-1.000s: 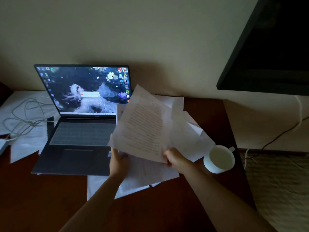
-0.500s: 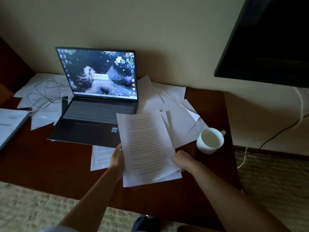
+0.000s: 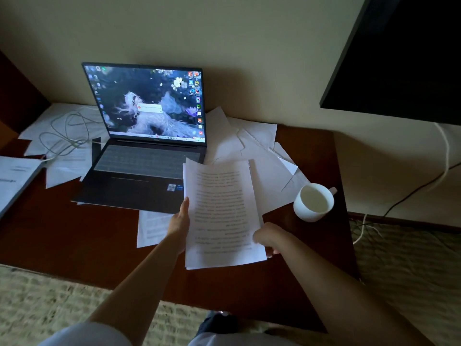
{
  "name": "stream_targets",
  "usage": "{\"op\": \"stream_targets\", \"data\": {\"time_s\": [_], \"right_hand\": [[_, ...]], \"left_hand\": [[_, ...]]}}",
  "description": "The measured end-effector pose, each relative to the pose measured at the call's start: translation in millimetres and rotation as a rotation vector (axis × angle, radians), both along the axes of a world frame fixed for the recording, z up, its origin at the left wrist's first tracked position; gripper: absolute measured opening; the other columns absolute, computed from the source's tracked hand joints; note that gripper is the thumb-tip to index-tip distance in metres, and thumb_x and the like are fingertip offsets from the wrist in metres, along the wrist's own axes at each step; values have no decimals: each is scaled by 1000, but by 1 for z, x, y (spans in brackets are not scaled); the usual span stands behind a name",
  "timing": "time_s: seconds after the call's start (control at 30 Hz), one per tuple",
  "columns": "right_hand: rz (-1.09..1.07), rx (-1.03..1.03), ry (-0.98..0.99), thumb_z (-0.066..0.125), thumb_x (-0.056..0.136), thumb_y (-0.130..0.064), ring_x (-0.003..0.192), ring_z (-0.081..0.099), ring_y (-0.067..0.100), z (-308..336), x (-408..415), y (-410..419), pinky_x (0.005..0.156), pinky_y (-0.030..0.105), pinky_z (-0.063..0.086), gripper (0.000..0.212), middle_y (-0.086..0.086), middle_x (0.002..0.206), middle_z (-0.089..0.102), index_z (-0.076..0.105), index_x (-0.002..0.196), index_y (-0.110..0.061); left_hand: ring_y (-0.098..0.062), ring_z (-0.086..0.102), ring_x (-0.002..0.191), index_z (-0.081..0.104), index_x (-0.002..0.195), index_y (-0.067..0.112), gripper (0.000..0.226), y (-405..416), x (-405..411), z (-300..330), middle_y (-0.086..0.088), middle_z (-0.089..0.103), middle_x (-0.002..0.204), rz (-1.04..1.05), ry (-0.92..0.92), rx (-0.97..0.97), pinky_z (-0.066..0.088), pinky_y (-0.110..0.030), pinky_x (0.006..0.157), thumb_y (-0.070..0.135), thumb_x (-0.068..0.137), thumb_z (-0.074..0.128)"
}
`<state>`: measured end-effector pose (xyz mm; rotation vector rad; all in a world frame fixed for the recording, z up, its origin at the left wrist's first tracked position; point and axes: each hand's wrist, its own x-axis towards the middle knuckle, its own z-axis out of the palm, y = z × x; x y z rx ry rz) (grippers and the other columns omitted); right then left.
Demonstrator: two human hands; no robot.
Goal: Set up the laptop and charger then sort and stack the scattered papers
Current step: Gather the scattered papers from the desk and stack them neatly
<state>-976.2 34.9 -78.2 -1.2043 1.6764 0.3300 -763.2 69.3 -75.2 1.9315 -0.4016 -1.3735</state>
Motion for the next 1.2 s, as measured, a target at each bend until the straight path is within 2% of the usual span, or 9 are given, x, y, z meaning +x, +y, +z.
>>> {"op": "stream_targets", "data": {"time_s": [0.13, 0.33, 0.47, 0.57, 0.67, 0.83, 1.0, 1.07, 1.2], "right_hand": [[86, -326, 248, 60, 86, -32, 121, 43, 27, -2, 7, -5, 88, 34, 45, 53, 10, 132, 40, 42, 131, -10], [-93, -417, 45, 51, 89, -28, 103, 59, 28, -3, 27, -22, 77, 35, 53, 35, 8, 119, 57, 52, 117, -6], [-522, -564, -84, 53, 90, -20, 121, 49, 35, 3, 24, -54, 97, 41, 45, 49, 19, 137, 42, 44, 134, -1], [-881, -419, -240, 55, 88, -17, 121, 49, 37, 1, 27, -73, 96, 44, 47, 60, 19, 143, 37, 32, 142, -3], [-1059, -334, -395, 61, 85, -17, 112, 57, 31, -2, 31, -85, 90, 36, 48, 64, 15, 132, 51, 34, 141, -3], [-946, -398, 90, 59, 85, -21, 130, 36, 38, -5, 30, -90, 104, 44, 36, 67, 22, 144, 30, 29, 142, -3], [-1120, -360, -300, 63, 84, -18, 104, 60, 34, -5, 43, -104, 87, 40, 50, 43, 17, 113, 61, 54, 121, 3], [-859, -554, -243, 56, 88, -18, 95, 63, 34, -1, 49, -101, 80, 38, 50, 23, 17, 101, 66, 63, 99, 2], [-630, -1148, -78, 53, 93, -9, 89, 61, 34, 26, 57, -98, 67, 30, 41, 18, 17, 97, 64, 69, 95, -2]], "left_hand": [[-30, 68, 85, 62, 102, 10, 33, -3, 1, -2, -12, 70, 96, -55, -25, -38, 56, -45, 74, 40, 89, 62], [-28, 67, 89, 55, 109, 10, 23, -14, 5, -9, -12, 66, 102, -158, -63, -88, 58, -44, 71, 6, 88, 59], [-21, 65, 83, 52, 105, 15, 17, -25, 9, -3, -6, 63, 94, -233, -310, -185, 54, -32, 64, 3, 92, 51], [-21, 64, 83, 51, 104, 17, 19, -31, 17, -3, -5, 62, 94, -187, -352, -217, 53, -33, 64, 3, 92, 52], [-22, 64, 84, 52, 103, 16, 19, -37, 23, -9, -5, 63, 93, -156, -364, -194, 53, -33, 64, 2, 91, 52], [-21, 65, 82, 52, 105, 13, 19, -41, 29, -16, -5, 64, 93, -128, -361, -174, 54, -36, 66, 3, 89, 56], [-24, 64, 86, 52, 104, 13, 21, -45, 29, -19, -5, 63, 94, -95, -366, -178, 54, -37, 68, 1, 88, 56], [-24, 64, 87, 52, 103, 14, 21, -45, 29, -18, -5, 63, 93, -86, -362, -182, 54, -35, 66, 0, 88, 56], [-27, 63, 95, 54, 108, 13, 23, -45, 31, -14, -5, 63, 99, -19, -301, -157, 54, -39, 74, 1, 88, 57]]}}
